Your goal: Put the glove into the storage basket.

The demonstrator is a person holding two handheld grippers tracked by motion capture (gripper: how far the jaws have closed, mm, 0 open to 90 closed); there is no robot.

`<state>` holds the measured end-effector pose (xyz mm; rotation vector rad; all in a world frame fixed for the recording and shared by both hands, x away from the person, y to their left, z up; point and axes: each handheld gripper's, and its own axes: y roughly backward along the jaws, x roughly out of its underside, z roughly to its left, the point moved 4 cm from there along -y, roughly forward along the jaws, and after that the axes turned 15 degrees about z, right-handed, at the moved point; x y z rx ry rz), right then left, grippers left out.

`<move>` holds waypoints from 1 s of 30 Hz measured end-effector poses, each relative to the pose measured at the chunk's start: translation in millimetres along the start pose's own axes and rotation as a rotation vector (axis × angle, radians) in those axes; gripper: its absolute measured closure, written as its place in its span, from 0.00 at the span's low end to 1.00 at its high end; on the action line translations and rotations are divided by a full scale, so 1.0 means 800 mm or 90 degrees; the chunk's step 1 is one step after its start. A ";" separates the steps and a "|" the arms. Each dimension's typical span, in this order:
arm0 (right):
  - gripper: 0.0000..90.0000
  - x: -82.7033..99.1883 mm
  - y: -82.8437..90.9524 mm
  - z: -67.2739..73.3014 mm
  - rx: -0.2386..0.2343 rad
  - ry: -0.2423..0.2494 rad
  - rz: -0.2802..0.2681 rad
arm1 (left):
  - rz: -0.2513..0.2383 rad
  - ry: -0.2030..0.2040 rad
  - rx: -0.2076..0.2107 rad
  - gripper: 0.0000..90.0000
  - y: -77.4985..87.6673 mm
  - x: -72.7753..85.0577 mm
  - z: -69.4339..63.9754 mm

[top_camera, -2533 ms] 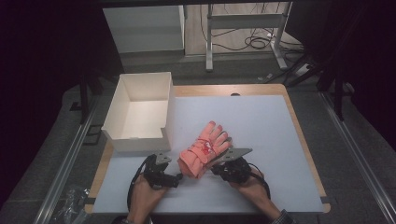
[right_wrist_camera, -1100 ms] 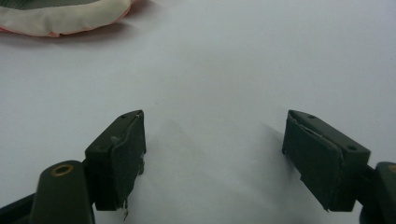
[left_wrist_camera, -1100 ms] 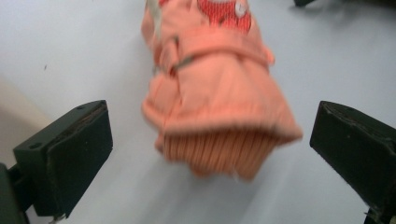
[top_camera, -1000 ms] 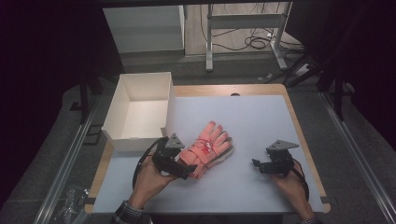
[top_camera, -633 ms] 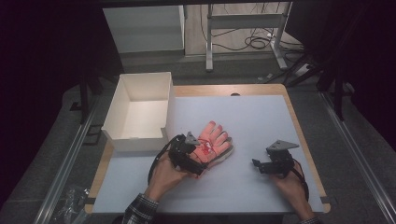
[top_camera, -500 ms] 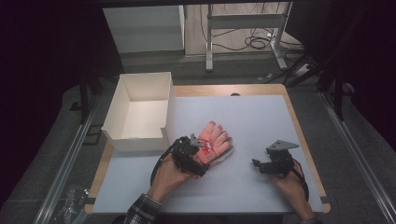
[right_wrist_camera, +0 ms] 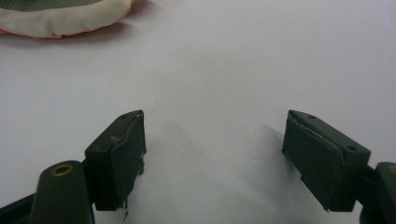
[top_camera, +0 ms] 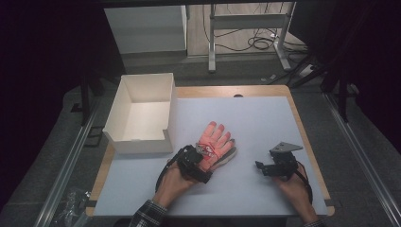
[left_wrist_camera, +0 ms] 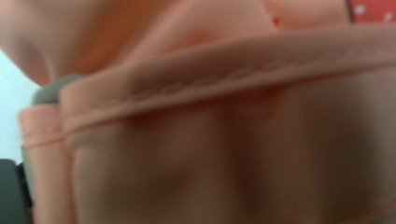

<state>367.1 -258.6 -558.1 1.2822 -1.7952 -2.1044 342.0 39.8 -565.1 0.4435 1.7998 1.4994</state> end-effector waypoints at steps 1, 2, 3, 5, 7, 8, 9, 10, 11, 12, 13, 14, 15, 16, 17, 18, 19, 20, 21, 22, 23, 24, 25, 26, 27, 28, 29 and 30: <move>0.24 0.000 0.000 0.000 0.001 0.000 0.000 | 0.003 0.001 0.001 0.06 0.001 0.000 -0.001; 0.24 0.000 0.000 0.000 0.000 0.000 0.000 | 0.006 0.000 0.001 0.10 0.003 0.000 -0.002; 0.24 0.000 0.000 0.000 0.001 0.000 0.000 | 0.013 -0.001 0.003 0.13 0.005 -0.001 -0.004; 0.24 0.000 0.000 0.000 0.001 0.000 0.000 | 0.017 -0.003 0.002 0.21 0.008 -0.001 -0.005; 0.24 0.000 0.000 0.000 0.000 0.000 0.000 | 0.019 -0.018 0.005 0.31 0.012 -0.001 -0.005; 0.24 0.000 0.000 0.000 0.000 0.000 0.000 | 0.018 -0.023 0.007 0.35 0.014 -0.001 -0.005; 0.24 0.000 0.000 0.000 0.000 0.000 0.000 | 0.017 -0.025 0.009 0.38 0.015 -0.001 -0.005; 0.24 0.000 0.000 0.000 0.000 0.000 0.000 | 0.017 -0.026 0.014 0.40 0.016 -0.001 -0.004; 0.24 0.000 0.000 0.000 0.000 0.000 0.000 | 0.017 -0.027 0.017 0.41 0.016 -0.001 -0.003; 0.24 0.000 0.000 0.000 0.000 0.000 0.000 | 0.016 -0.028 0.020 0.42 0.017 -0.001 -0.002; 0.24 0.000 0.000 0.000 0.000 0.000 0.000 | 0.015 -0.029 0.025 0.43 0.019 -0.001 -0.001; 0.24 0.000 0.000 0.000 0.000 0.000 0.000 | 0.013 -0.028 0.028 0.43 0.020 -0.002 0.000; 0.24 0.000 0.000 0.000 0.000 0.000 0.000 | 0.012 -0.029 0.032 0.44 0.021 -0.002 0.001; 0.24 0.000 0.000 0.000 0.000 0.000 0.000 | 0.011 -0.028 0.036 0.44 0.023 -0.003 0.002; 0.24 0.000 0.000 0.000 0.000 0.000 0.000 | 0.010 -0.027 0.038 0.44 0.024 -0.003 0.003; 0.24 0.000 0.000 0.000 0.000 0.000 0.000 | 0.006 -0.023 0.042 0.45 0.026 -0.004 0.005; 0.24 0.000 0.000 0.000 0.000 0.000 0.000 | 0.004 -0.020 0.043 0.45 0.028 -0.006 0.006; 0.24 0.000 0.000 0.000 0.000 0.000 0.000 | 0.001 -0.017 0.037 0.45 0.031 -0.007 0.008; 0.24 0.000 0.000 0.000 0.000 0.000 0.000 | -0.001 -0.014 0.034 0.45 0.032 -0.009 0.009; 0.24 0.000 0.000 0.000 0.000 0.000 0.000 | -0.002 -0.012 0.032 0.45 0.035 -0.011 0.011; 0.24 0.000 0.000 0.000 0.000 0.000 0.000 | -0.004 -0.010 0.032 0.45 0.037 -0.013 0.012; 0.24 0.000 0.000 0.000 0.000 0.000 0.000 | -0.006 -0.005 0.033 0.45 0.040 -0.015 0.013; 0.24 0.000 0.000 0.000 0.000 0.000 0.000 | -0.008 -0.004 0.032 0.45 0.041 -0.017 0.014; 0.24 0.000 0.000 0.000 0.000 0.000 0.000 | -0.010 -0.002 0.026 0.45 0.044 -0.020 0.015; 0.24 0.000 0.000 0.000 0.000 0.000 0.000 | -0.009 0.000 0.024 0.45 0.046 -0.021 0.016; 0.24 0.000 0.000 0.000 0.000 0.000 0.000 | -0.010 0.001 0.021 0.45 0.048 -0.024 0.018; 0.24 0.000 0.000 0.000 0.000 0.000 0.000 | -0.013 0.003 0.016 0.45 0.050 -0.026 0.019; 0.24 0.000 0.000 0.000 0.000 0.000 0.000 | -0.015 0.006 0.010 0.45 0.053 -0.029 0.021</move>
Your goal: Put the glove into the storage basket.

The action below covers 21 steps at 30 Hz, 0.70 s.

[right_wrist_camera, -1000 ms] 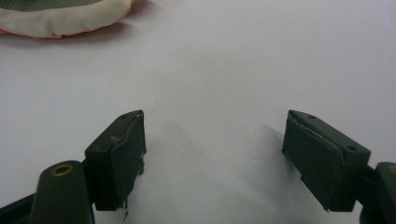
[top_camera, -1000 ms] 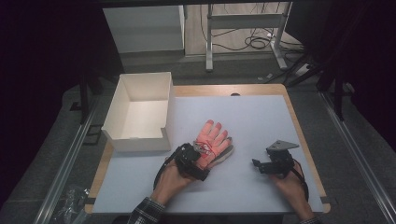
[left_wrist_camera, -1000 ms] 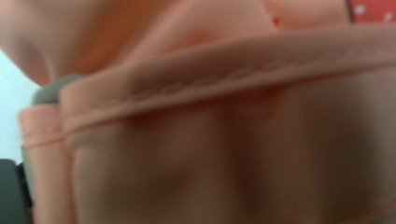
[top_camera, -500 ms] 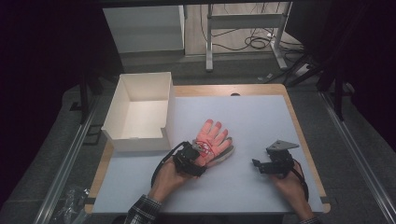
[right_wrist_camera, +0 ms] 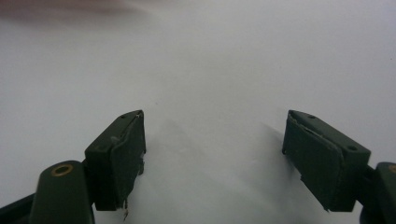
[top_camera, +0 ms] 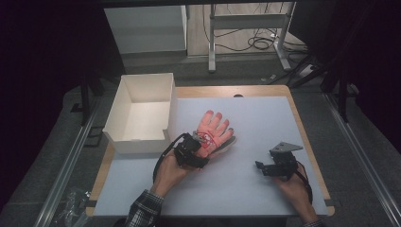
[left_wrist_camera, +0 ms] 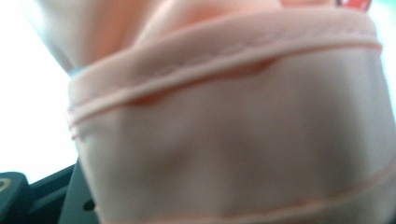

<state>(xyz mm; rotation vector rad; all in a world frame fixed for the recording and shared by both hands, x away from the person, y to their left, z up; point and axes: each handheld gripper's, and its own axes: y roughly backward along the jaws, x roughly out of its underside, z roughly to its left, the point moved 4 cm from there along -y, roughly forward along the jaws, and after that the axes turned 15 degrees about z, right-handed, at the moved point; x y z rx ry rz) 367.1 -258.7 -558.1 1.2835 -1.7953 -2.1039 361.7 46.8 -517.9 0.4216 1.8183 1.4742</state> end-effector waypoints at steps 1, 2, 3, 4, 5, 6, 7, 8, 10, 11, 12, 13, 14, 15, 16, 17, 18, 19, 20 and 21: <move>0.24 0.000 0.000 0.000 0.000 0.000 0.000 | 0.001 0.001 -0.003 0.45 0.002 -0.002 0.001; 0.24 0.000 0.000 0.000 0.000 -0.001 0.000 | -0.003 0.004 -0.006 0.45 0.005 -0.006 0.003; 0.24 0.000 0.000 0.000 0.000 0.000 0.000 | -0.002 0.005 -0.006 0.45 0.007 -0.008 0.004; 0.24 0.000 0.000 0.000 0.000 0.000 0.000 | -0.004 0.008 -0.006 0.45 0.010 -0.011 0.006; 0.24 0.000 0.000 0.000 0.000 0.000 0.000 | -0.006 0.010 -0.008 0.45 0.013 -0.015 0.008; 0.24 0.000 0.000 0.000 0.000 0.001 0.000 | -0.009 0.012 -0.010 0.44 0.015 -0.018 0.010; 0.24 0.000 0.000 0.000 0.000 0.000 0.000 | -0.010 0.014 -0.013 0.44 0.019 -0.022 0.012; 0.24 0.000 0.000 0.000 0.001 0.001 -0.001 | -0.011 0.014 -0.015 0.44 0.021 -0.025 0.013; 0.24 0.000 0.000 0.000 0.000 0.000 0.000 | -0.012 0.013 -0.025 0.44 0.026 -0.032 0.016; 0.24 0.000 0.000 0.000 0.000 0.000 0.000 | -0.013 0.014 -0.028 0.44 0.029 -0.036 0.017; 0.24 0.000 0.000 0.000 0.000 0.000 0.000 | -0.015 0.016 -0.031 0.44 0.031 -0.039 0.019; 0.24 0.000 0.000 0.000 0.000 -0.001 0.000 | -0.016 0.017 -0.035 0.44 0.032 -0.042 0.020; 0.24 0.000 0.000 0.000 0.000 0.000 0.000 | -0.017 0.017 -0.039 0.44 0.034 -0.045 0.021; 0.24 0.000 0.000 0.000 0.000 0.000 0.000 | -0.017 0.018 -0.042 0.44 0.036 -0.048 0.023; 0.24 0.000 0.000 0.000 0.000 0.000 0.000 | -0.019 0.018 -0.042 0.44 0.038 -0.051 0.024; 0.24 0.000 0.000 0.000 0.001 0.001 0.000 | -0.018 0.019 -0.044 0.44 0.039 -0.055 0.026; 0.24 0.000 0.000 0.000 0.000 0.001 0.000 | -0.019 0.020 -0.048 0.44 0.041 -0.058 0.028; 0.24 0.000 0.000 0.000 0.000 0.000 0.000 | -0.021 0.022 -0.051 0.44 0.042 -0.061 0.029; 0.24 0.000 0.000 0.000 -0.001 0.000 0.000 | -0.020 0.023 -0.054 0.44 0.045 -0.064 0.032; 0.24 0.000 0.000 0.000 -0.001 0.000 0.000 | -0.022 0.026 -0.054 0.44 0.047 -0.067 0.033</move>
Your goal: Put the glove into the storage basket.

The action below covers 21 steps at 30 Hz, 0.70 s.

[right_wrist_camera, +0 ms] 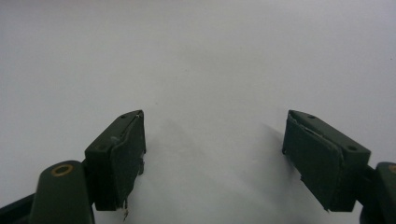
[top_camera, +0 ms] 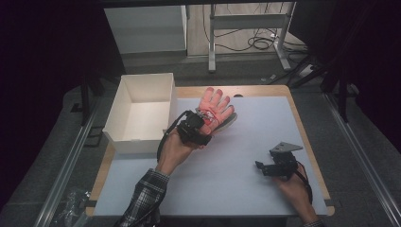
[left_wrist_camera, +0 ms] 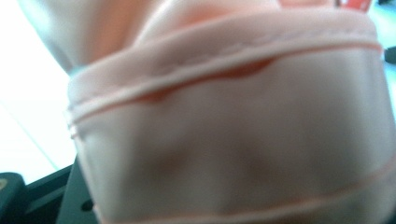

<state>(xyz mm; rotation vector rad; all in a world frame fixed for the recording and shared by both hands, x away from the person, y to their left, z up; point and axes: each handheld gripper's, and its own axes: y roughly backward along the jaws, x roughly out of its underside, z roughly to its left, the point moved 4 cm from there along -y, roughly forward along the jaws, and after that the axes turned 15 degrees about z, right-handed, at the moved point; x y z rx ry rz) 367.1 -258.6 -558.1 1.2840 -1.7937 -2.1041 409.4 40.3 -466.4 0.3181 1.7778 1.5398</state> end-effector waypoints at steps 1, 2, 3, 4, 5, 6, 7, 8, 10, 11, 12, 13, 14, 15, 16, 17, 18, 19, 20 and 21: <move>0.24 0.000 0.000 0.000 0.000 0.000 0.000 | -0.001 0.002 0.001 0.44 0.002 -0.003 0.002; 0.24 0.000 0.000 0.000 0.000 0.001 0.000 | 0.001 0.001 0.000 0.44 0.004 -0.005 0.005; 0.24 0.000 0.000 0.000 0.000 0.001 0.000 | 0.001 0.002 -0.002 0.44 0.006 -0.008 0.007; 0.24 0.000 0.000 0.000 0.001 0.001 0.001 | -0.001 0.007 -0.004 0.44 0.008 -0.010 0.009; 0.24 0.000 0.000 0.000 0.001 0.001 0.001 | -0.001 0.010 -0.007 0.44 0.010 -0.013 0.013; 0.24 0.000 0.000 0.000 0.001 0.001 0.001 | -0.001 0.012 -0.008 0.43 0.012 -0.015 0.015; 0.24 0.000 0.000 0.000 0.001 0.001 0.001 | -0.002 0.014 -0.008 0.43 0.014 -0.017 0.017; 0.24 0.000 0.000 0.000 0.001 0.001 0.000 | -0.003 0.019 -0.009 0.43 0.017 -0.020 0.020; 0.24 0.000 0.000 0.000 0.001 0.001 -0.001 | -0.004 0.023 -0.015 0.43 0.021 -0.024 0.024; 0.24 0.000 0.000 0.000 0.000 0.000 0.000 | -0.005 0.029 -0.018 0.43 0.024 -0.026 0.027; 0.24 0.000 0.000 0.000 0.001 0.000 0.000 | -0.005 0.032 -0.021 0.43 0.026 -0.028 0.031; 0.24 0.000 0.000 0.000 0.001 0.000 -0.001 | -0.005 0.036 -0.024 0.43 0.029 -0.030 0.034; 0.24 0.000 0.000 0.000 0.001 0.000 0.000 | -0.007 0.042 -0.025 0.43 0.031 -0.032 0.038; 0.24 0.000 0.000 0.000 0.001 0.000 -0.001 | -0.006 0.046 -0.028 0.43 0.034 -0.034 0.041; 0.24 0.000 0.000 0.000 0.001 0.001 -0.001 | -0.004 0.048 -0.030 0.43 0.036 -0.035 0.044; 0.24 0.000 0.000 0.000 0.001 0.001 -0.001 | -0.004 0.052 -0.033 0.43 0.038 -0.036 0.047; 0.24 0.000 0.000 0.000 0.001 0.001 -0.001 | -0.005 0.057 -0.038 0.43 0.041 -0.038 0.051; 0.24 0.000 0.000 0.000 0.001 0.001 -0.001 | -0.006 0.061 -0.041 0.43 0.044 -0.039 0.055; 0.24 0.000 0.000 0.000 0.001 0.001 -0.001 | -0.006 0.065 -0.043 0.43 0.046 -0.039 0.058; 0.24 0.000 0.000 0.000 0.001 0.001 -0.001 | -0.008 0.072 -0.047 0.43 0.050 -0.040 0.063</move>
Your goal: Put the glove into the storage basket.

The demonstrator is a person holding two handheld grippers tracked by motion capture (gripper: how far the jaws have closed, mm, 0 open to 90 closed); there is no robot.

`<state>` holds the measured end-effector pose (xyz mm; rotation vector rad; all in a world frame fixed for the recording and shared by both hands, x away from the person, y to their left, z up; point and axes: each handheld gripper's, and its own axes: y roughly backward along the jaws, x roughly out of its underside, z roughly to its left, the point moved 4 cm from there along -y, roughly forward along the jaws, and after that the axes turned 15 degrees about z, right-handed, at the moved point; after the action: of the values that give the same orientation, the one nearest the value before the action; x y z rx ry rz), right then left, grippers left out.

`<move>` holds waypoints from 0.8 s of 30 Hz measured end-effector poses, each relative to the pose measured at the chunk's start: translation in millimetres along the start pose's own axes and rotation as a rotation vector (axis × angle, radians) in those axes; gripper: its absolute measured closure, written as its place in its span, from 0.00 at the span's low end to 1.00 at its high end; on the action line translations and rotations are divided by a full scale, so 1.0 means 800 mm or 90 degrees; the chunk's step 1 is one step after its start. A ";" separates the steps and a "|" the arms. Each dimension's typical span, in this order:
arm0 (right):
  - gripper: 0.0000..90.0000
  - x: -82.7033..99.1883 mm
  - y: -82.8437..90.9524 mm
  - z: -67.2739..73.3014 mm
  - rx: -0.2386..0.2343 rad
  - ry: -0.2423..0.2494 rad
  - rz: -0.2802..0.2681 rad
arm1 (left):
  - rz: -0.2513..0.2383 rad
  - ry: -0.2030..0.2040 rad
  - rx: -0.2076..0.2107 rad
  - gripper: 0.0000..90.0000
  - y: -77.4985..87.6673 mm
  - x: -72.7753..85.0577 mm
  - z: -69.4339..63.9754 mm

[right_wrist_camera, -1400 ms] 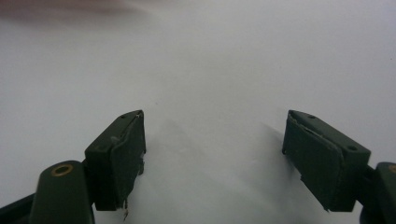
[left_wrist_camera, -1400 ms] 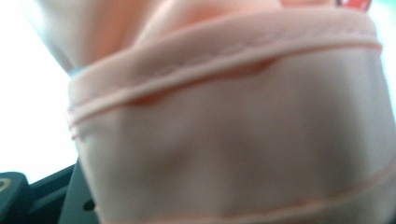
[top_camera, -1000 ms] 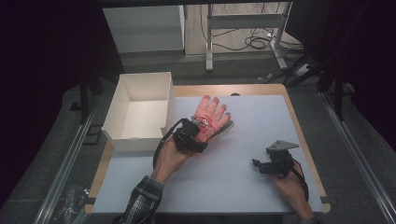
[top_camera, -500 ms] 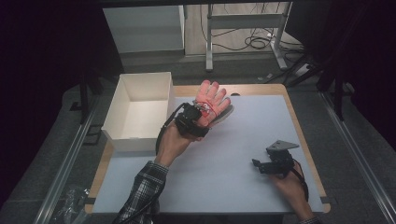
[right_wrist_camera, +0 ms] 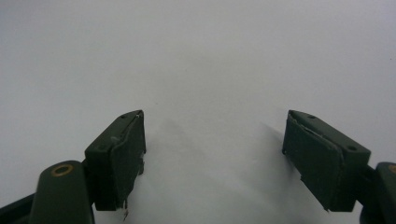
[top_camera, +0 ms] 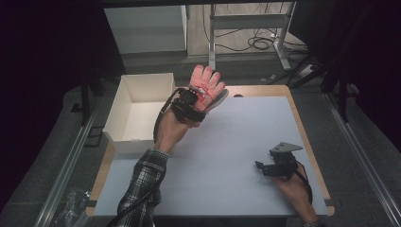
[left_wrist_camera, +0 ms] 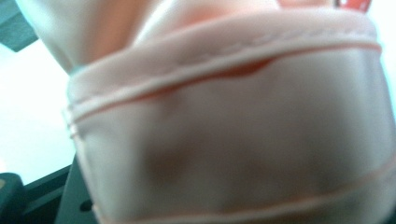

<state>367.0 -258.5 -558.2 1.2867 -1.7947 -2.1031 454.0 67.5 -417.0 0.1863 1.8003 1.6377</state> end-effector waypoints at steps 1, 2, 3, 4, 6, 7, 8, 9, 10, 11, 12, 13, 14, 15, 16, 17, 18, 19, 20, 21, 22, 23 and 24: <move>0.24 0.000 0.000 0.000 0.000 0.000 0.000 | -0.003 0.006 -0.002 0.43 0.002 -0.001 0.003; 0.24 0.000 0.000 0.000 0.000 0.000 0.000 | -0.005 0.012 -0.005 0.43 0.006 -0.001 0.008; 0.24 0.000 0.000 0.000 0.000 0.000 0.000 | -0.007 0.019 -0.008 0.43 0.009 -0.001 0.013; 0.24 0.000 0.000 0.000 0.000 0.000 0.000 | -0.008 0.027 -0.013 0.43 0.013 -0.001 0.019; 0.24 0.000 0.000 0.000 0.000 0.000 0.000 | -0.011 0.042 -0.022 0.43 0.020 0.000 0.030; 0.24 0.000 0.000 0.000 0.000 0.000 0.000 | -0.012 0.049 -0.026 0.43 0.024 0.001 0.035; 0.24 0.000 0.000 0.000 0.000 0.000 0.000 | -0.013 0.055 -0.030 0.43 0.027 0.003 0.041; 0.24 0.000 0.000 0.000 0.001 0.001 -0.001 | -0.014 0.063 -0.033 0.43 0.030 0.004 0.046; 0.24 0.000 0.000 0.000 0.001 0.001 -0.001 | -0.016 0.070 -0.037 0.43 0.034 0.006 0.051; 0.24 0.000 0.000 0.000 0.000 0.000 0.000 | -0.018 0.077 -0.039 0.43 0.037 0.008 0.056; 0.24 0.000 0.000 0.000 0.000 0.000 0.000 | -0.020 0.083 -0.042 0.43 0.039 0.010 0.061; 0.24 0.000 0.000 0.000 0.000 -0.001 0.000 | -0.021 0.090 -0.046 0.43 0.042 0.012 0.066; 0.24 0.000 0.000 0.000 0.000 0.000 0.000 | -0.024 0.102 -0.050 0.43 0.046 0.017 0.075; 0.24 0.000 0.000 0.000 0.001 0.001 -0.001 | -0.025 0.108 -0.051 0.42 0.047 0.019 0.079; 0.24 0.000 0.000 0.000 0.000 0.000 -0.001 | -0.025 0.113 -0.053 0.42 0.049 0.021 0.082; 0.24 0.000 0.000 0.000 0.000 0.000 -0.001 | -0.026 0.119 -0.057 0.42 0.051 0.025 0.089; 0.24 0.000 0.000 0.000 0.000 0.000 0.000 | -0.028 0.126 -0.059 0.42 0.051 0.028 0.092; 0.24 0.000 0.000 0.000 0.000 0.000 -0.001 | -0.028 0.131 -0.061 0.42 0.052 0.031 0.096; 0.24 0.000 0.000 0.000 0.001 0.000 -0.001 | -0.031 0.142 -0.060 0.42 0.054 0.036 0.103; 0.24 0.000 0.000 0.000 0.001 0.000 -0.001 | -0.030 0.153 -0.060 0.42 0.054 0.041 0.108; 0.24 0.000 0.000 0.000 0.001 0.000 -0.001 | -0.031 0.164 -0.061 0.42 0.055 0.045 0.113; 0.24 0.000 0.000 0.000 0.001 0.000 -0.001 | -0.030 0.175 -0.064 0.42 0.054 0.050 0.118; 0.24 0.000 0.000 0.000 0.001 0.001 -0.001 | -0.029 0.185 -0.065 0.42 0.054 0.055 0.123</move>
<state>367.0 -258.5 -558.2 1.2887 -1.7953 -2.1020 462.1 180.0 -391.5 -0.1462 1.9094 1.7917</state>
